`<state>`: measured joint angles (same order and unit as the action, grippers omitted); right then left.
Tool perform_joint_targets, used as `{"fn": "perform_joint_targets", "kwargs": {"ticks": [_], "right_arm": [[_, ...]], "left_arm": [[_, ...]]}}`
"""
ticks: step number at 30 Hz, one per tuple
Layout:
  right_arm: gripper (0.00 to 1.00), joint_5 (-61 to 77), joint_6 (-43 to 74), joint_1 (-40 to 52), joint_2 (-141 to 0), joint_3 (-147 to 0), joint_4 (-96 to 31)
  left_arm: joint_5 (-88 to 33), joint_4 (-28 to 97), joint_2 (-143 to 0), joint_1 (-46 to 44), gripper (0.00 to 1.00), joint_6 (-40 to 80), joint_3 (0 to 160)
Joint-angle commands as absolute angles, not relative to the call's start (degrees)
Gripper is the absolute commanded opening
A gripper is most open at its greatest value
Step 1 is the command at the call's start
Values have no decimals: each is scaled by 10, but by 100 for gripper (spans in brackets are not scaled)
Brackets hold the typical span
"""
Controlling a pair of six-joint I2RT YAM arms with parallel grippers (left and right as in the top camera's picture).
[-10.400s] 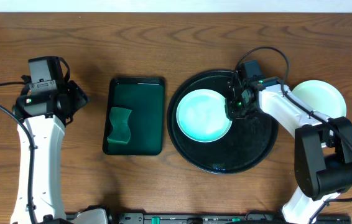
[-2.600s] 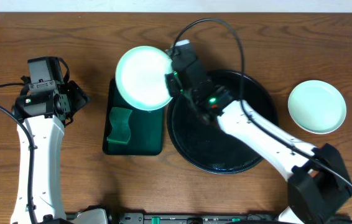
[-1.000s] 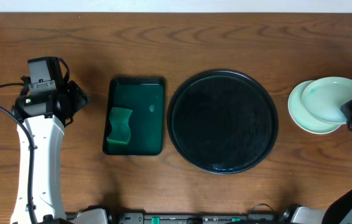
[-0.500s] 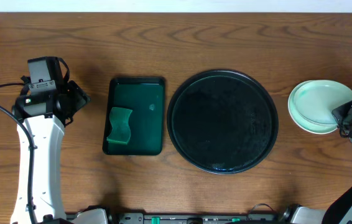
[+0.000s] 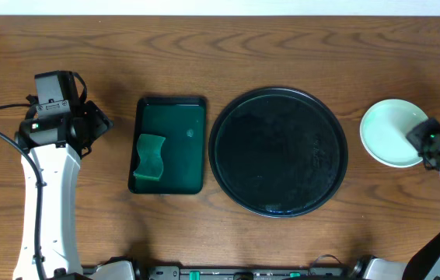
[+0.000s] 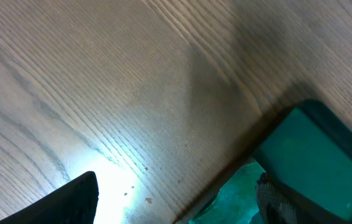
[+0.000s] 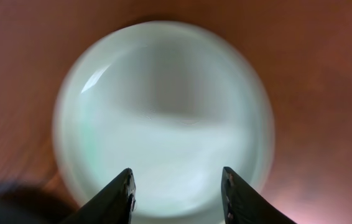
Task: Clean dirty plates on tray and stack at the side
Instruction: 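Carry the plate right and set it on the plate stack, then release the plate and raise the right gripper away from the stack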
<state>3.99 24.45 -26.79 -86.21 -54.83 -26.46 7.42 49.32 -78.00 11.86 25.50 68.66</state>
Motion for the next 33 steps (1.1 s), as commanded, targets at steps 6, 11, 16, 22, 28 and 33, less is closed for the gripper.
{"fn": "perform_joint_targets", "kwargs": {"ticks": [6,11,16,22,28,33], "right_arm": [[42,88,65,-116,-855,-544,-234],[35,45,10,-44,-855,-544,-220],[33,46,-12,-18,-855,-544,-204],[43,46,-14,-18,-855,-544,-203],[99,46,-14,-18,-855,-544,-206],[99,46,-14,-18,-855,-544,-206]], "left_arm": [[73,495,-779,121,81,258,695],[73,495,-779,121,81,258,695],[73,495,-779,121,81,258,695],[73,495,-779,121,81,258,695],[73,495,-779,121,81,258,695],[73,495,-779,121,81,258,695]]}}
